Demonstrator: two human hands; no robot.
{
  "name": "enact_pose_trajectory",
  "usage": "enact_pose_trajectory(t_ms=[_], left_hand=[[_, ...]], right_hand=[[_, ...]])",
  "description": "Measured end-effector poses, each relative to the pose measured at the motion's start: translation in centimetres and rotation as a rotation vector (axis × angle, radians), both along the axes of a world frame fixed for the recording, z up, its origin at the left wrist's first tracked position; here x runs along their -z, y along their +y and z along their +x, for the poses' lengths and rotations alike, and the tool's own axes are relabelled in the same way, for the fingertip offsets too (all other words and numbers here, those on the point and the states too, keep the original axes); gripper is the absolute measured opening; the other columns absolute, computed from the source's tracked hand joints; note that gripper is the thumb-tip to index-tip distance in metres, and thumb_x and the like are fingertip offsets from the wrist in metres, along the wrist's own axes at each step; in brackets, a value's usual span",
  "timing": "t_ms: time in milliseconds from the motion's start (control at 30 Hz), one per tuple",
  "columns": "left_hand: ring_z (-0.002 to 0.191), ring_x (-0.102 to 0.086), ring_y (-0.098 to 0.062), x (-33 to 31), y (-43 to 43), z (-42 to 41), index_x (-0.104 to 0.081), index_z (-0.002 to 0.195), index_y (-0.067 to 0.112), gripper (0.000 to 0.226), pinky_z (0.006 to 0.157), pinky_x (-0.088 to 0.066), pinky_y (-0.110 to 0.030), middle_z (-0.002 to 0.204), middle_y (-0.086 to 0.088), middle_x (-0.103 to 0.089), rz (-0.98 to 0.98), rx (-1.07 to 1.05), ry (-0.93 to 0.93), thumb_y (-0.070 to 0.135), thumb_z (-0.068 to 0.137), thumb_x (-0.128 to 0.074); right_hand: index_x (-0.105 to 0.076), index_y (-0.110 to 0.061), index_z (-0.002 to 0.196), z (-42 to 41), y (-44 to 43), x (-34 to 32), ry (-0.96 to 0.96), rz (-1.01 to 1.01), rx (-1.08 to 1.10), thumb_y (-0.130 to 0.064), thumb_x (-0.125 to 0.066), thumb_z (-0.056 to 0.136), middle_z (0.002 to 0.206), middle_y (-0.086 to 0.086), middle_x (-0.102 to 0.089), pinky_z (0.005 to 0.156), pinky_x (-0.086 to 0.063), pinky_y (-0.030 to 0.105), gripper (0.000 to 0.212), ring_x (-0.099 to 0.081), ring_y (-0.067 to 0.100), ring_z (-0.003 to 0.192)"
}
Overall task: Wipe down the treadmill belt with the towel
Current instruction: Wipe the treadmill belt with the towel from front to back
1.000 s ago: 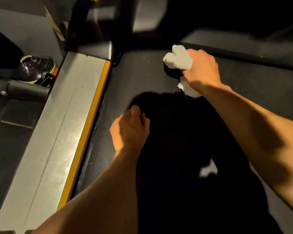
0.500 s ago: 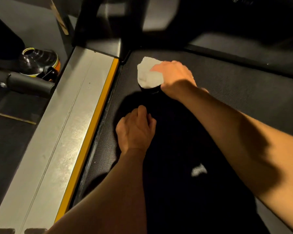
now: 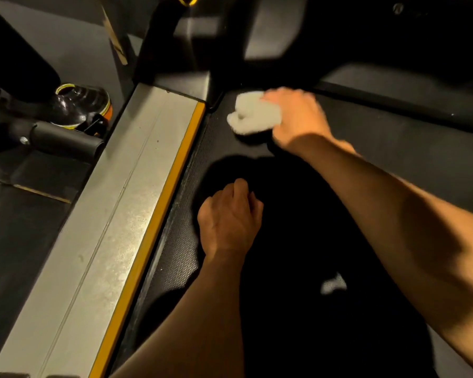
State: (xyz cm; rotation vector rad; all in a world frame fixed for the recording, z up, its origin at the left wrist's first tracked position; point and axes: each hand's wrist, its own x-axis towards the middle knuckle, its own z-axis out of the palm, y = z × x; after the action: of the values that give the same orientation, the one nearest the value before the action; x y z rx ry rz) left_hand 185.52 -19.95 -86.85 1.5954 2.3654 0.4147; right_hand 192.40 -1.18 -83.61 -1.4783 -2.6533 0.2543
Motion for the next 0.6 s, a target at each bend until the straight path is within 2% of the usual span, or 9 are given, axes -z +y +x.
enact_pose_trajectory(t_ms=[100, 200, 300, 367, 467, 533, 600], left_hand=[[0.074, -0.062, -0.023, 0.0, 0.1, 0.0, -0.053, 0.088, 0.019, 0.018, 0.066, -0.038, -0.033, 0.081, -0.001, -0.064, 0.036, -0.014, 0.036, 0.036, 0.094, -0.049], [0.074, -0.062, -0.024, -0.1, 0.2, 0.0, -0.054, 0.088, 0.019, 0.017, 0.066, -0.04, -0.034, 0.081, -0.002, -0.064, 0.029, -0.013, 0.029, 0.035, 0.092, -0.05], [0.066, -0.062, -0.025, 0.2, 0.1, 0.1, -0.055, 0.083, 0.017, 0.017, 0.059, -0.04, -0.033, 0.072, -0.002, -0.063, 0.036, -0.007, 0.054, 0.033, 0.086, -0.059], [0.064, -0.061, -0.024, 0.4, 0.1, 0.1, -0.055, 0.083, 0.017, 0.018, 0.058, -0.037, -0.032, 0.071, -0.001, -0.063, 0.051, -0.019, 0.114, 0.034, 0.087, -0.058], [0.076, -0.061, -0.021, 0.1, 0.2, 0.0, -0.054, 0.092, 0.02, 0.02, 0.067, -0.037, -0.032, 0.084, 0.0, -0.064, 0.011, 0.004, 0.059, 0.038, 0.094, -0.048], [0.079, -0.062, -0.021, 0.1, 0.3, -0.1, -0.054, 0.094, 0.02, 0.02, 0.071, -0.041, -0.034, 0.087, 0.001, -0.064, 0.007, 0.011, 0.022, 0.039, 0.095, -0.047], [0.071, -0.063, -0.023, 0.0, 0.3, 0.0, -0.055, 0.088, 0.019, 0.018, 0.063, -0.042, -0.034, 0.078, 0.0, -0.065, 0.015, 0.008, 0.07, 0.037, 0.09, -0.053]], right_hand=[[-0.059, -0.024, 0.116, 0.0, 2.3, -0.7, 0.12, 0.045, 0.172, -0.001, -0.047, 0.079, 0.119, 0.009, -0.06, 0.086, -0.044, 0.04, 0.045, -0.053, 0.037, 0.111], [-0.054, -0.03, 0.129, -2.2, -0.2, -0.7, 0.03, -0.09, 0.005, -0.004, -0.05, 0.082, 0.131, 0.007, -0.055, 0.095, -0.042, 0.041, 0.055, -0.049, 0.034, 0.118], [-0.062, -0.032, 0.111, -2.9, -2.2, -0.9, 0.041, -0.241, -0.133, -0.012, -0.055, 0.078, 0.118, 0.008, -0.063, 0.08, -0.044, 0.035, 0.039, -0.057, 0.032, 0.11], [-0.062, -0.026, 0.102, -2.1, -0.4, -1.3, 0.107, -0.125, -0.027, -0.009, -0.052, 0.074, 0.11, 0.009, -0.066, 0.077, -0.043, 0.033, 0.034, -0.058, 0.034, 0.108], [-0.062, -0.024, 0.115, -0.5, 2.5, -0.8, 0.209, -0.056, 0.228, -0.005, -0.046, 0.076, 0.115, 0.01, -0.066, 0.087, -0.045, 0.036, 0.046, -0.056, 0.035, 0.111], [-0.058, -0.028, 0.125, -1.2, 1.4, -0.5, 0.108, -0.116, 0.11, -0.007, -0.048, 0.075, 0.124, 0.011, -0.061, 0.095, -0.045, 0.039, 0.054, -0.055, 0.037, 0.114], [-0.061, -0.033, 0.114, -2.1, -1.3, -0.5, -0.008, -0.258, -0.069, -0.015, -0.051, 0.069, 0.119, 0.009, -0.062, 0.086, -0.046, 0.037, 0.049, -0.056, 0.036, 0.11]])
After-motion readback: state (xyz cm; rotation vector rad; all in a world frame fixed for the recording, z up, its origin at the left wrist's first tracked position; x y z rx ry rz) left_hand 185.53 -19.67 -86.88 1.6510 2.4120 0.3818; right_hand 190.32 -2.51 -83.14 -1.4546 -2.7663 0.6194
